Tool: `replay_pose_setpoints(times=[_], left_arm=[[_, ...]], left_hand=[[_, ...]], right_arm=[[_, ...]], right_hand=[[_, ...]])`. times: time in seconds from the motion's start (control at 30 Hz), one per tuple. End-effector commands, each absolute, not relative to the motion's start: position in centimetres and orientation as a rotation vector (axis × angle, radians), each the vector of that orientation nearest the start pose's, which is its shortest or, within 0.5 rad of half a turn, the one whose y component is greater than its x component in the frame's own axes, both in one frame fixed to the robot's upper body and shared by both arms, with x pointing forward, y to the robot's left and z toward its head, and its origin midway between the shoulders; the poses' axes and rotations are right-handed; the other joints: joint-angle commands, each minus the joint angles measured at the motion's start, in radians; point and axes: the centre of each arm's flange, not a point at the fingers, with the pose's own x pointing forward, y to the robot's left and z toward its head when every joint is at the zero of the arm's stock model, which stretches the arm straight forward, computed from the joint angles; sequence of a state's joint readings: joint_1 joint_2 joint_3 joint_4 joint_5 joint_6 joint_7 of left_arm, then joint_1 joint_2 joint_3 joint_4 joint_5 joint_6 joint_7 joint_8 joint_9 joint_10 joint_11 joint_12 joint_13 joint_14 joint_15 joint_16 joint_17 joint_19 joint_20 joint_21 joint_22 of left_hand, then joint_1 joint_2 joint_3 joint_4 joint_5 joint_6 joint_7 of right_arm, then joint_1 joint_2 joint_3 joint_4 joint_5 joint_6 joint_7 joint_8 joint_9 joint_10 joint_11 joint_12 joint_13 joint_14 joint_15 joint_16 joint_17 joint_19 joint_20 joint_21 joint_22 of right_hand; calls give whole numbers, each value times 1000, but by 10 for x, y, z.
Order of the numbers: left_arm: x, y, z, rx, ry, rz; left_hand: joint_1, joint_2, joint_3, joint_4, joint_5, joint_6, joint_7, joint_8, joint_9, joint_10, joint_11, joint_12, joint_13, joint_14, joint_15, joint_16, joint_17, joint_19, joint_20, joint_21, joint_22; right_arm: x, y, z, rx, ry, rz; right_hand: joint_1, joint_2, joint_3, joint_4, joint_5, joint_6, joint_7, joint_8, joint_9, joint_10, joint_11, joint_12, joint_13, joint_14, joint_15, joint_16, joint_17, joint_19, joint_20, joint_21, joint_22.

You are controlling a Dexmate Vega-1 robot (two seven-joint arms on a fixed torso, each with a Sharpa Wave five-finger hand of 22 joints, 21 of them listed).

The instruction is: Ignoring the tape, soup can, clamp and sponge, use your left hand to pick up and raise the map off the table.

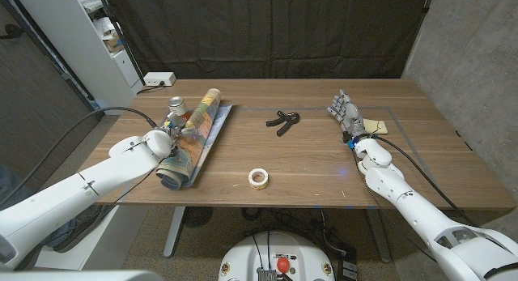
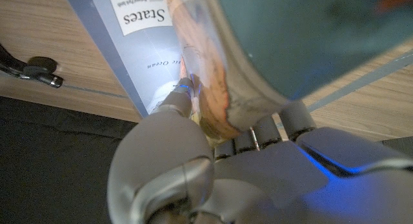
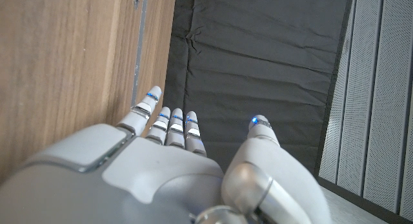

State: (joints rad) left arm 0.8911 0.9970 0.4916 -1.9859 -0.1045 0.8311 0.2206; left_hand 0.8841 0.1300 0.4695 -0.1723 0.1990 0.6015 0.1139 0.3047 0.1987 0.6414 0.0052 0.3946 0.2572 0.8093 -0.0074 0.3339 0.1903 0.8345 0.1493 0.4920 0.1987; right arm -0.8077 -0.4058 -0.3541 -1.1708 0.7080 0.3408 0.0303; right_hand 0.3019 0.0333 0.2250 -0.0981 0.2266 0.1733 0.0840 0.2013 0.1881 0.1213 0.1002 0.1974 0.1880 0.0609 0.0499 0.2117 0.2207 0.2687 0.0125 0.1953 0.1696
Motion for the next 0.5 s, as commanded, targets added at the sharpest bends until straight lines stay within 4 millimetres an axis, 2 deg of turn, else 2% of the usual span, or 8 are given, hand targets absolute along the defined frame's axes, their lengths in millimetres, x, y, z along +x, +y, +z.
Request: replay_pose_setpoints(times=[0.03,0.2,0.5], left_arm=[[570,345,-12,939,-132,306],[569,345,-12,925,-148,316],[569,345,-11,902,-166,313]], left_hand=[[41,29,25,-2,8,97,-38,16,7,48,-22,15,9,44,-24,17,5,44,-20,23,0],[67,40,47,-3,11,133,-54,27,9,80,-36,24,16,76,-42,25,9,76,-39,41,0],[67,39,53,5,10,145,-56,30,11,93,-38,27,21,91,-48,26,9,82,-46,46,-1]], right_arm=[[668,-285,-41,182,-582,163],[668,-285,-40,179,-583,165],[669,-284,-38,177,-585,165]], right_hand=[[-2,7,-3,2,-4,10,-1,-2,3,8,-1,0,3,10,0,6,4,3,1,-1,3],[-3,7,-3,2,-5,10,-1,-2,3,8,-1,0,3,10,0,6,4,3,2,-1,3],[-4,8,-4,1,-5,10,-1,-2,3,8,0,0,3,10,0,6,4,3,2,-1,3]])
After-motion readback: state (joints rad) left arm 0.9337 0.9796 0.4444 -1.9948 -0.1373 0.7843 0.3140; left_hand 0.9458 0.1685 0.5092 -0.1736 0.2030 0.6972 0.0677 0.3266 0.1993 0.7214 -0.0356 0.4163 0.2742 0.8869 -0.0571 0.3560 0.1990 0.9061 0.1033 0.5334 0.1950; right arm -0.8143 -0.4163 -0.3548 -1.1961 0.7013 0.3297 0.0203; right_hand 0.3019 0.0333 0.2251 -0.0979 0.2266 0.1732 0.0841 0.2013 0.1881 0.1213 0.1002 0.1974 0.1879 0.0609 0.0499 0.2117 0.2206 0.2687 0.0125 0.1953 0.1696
